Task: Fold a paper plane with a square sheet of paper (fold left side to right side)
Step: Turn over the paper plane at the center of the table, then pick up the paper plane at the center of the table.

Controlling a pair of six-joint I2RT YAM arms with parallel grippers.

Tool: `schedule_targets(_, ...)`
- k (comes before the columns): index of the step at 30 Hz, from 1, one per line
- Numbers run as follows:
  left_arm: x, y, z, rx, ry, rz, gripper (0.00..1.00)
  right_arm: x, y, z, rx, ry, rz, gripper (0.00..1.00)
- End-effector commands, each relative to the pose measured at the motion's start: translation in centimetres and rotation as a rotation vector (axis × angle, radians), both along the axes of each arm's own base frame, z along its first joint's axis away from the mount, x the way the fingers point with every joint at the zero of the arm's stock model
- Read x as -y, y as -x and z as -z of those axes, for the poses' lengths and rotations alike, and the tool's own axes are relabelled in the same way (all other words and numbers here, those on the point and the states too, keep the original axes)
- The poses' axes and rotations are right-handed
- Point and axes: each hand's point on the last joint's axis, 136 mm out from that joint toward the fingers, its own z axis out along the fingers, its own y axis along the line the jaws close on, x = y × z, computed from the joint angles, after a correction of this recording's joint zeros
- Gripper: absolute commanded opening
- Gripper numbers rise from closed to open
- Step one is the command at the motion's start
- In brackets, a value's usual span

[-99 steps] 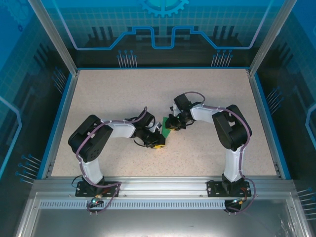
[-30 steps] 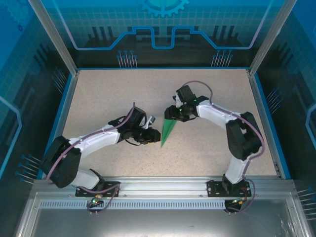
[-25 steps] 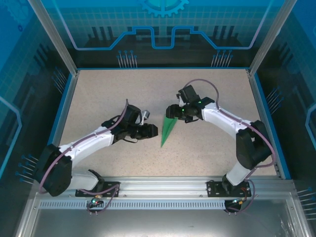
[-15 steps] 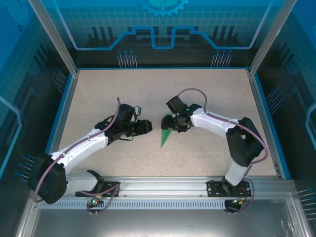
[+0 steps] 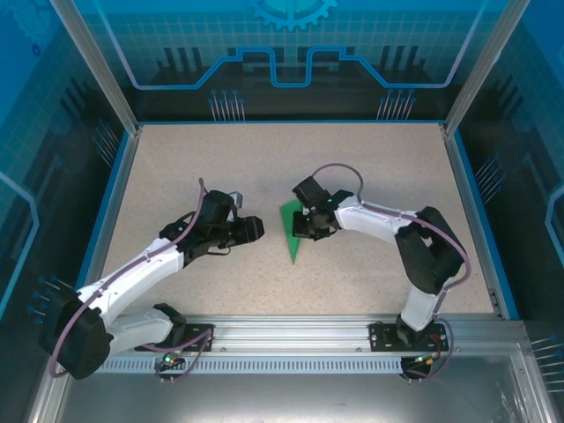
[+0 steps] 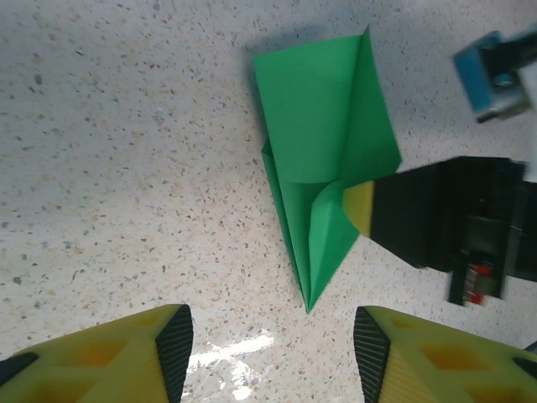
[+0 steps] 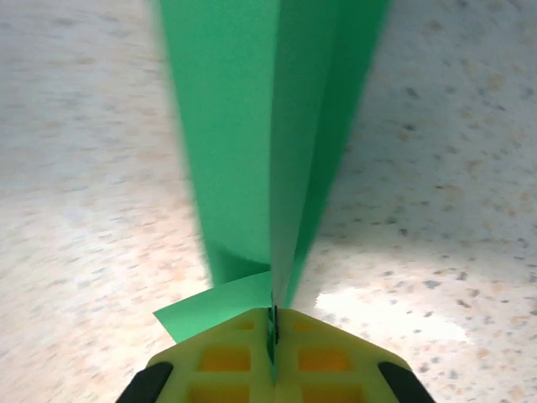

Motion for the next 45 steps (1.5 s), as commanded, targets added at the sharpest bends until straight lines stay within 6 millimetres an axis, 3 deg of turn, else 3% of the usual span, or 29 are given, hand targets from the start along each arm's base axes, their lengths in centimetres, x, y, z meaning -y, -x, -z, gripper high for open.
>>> schedule_targets(1,-1.7,-0.1,-1.1,0.036,-0.049,-0.048,0.6,-2.0,0.5,-3.8,0.081,-0.208,-0.104,0.0)
schedule_targets(3,-2.2,-0.2,-1.8,0.061,-0.057,-0.066,0.62,-1.9,0.9,-3.4,0.056,-0.295,-0.104,0.0)
schedule_targets(7,-2.6,-0.4,-2.4,0.085,-0.056,-0.084,0.65,-1.1,1.8,-0.1,-0.035,-0.355,-0.119,0.0)
schedule_targets(9,-2.6,-0.3,-2.4,0.078,-0.052,-0.085,0.66,0.2,2.3,2.4,-0.074,-0.323,-0.11,0.0)
schedule_targets(12,-2.5,-0.2,-2.1,0.061,-0.047,-0.087,0.66,2.1,2.2,4.2,-0.087,-0.291,-0.079,0.0)
schedule_targets(16,-2.6,-0.1,-1.9,0.051,-0.045,-0.092,0.67,4.2,2.1,4.6,-0.08,-0.265,-0.048,0.07)
schedule_targets(19,-2.6,0.0,-1.9,0.051,-0.047,-0.09,0.67,5.5,2.1,4.4,-0.077,-0.212,-0.047,0.19)
schedule_targets(25,-2.6,-0.3,-2.2,0.065,-0.049,-0.093,0.68,8.7,2.8,1.9,-0.071,-0.009,-0.021,0.4)
schedule_targets(27,-2.7,-0.4,-2.4,0.073,-0.05,-0.093,0.71,8.7,2.5,-0.5,-0.023,0.033,-0.024,0.46)
schedule_targets(31,-2.6,-0.8,-2.6,0.092,-0.04,-0.099,0.77,6.7,3.4,-2.2,-0.002,0.067,-0.052,0.53)
schedule_targets(36,-2.7,-1.1,-2.8,0.104,-0.037,-0.105,0.83,3.4,4.2,-0.8,-0.042,0.097,-0.054,0.56)
schedule_targets(45,-3.2,-0.4,-2.6,0.1,-0.049,-0.099,0.85,1.6,3.9,1.8,-0.113,0.169,-0.075,0.48)
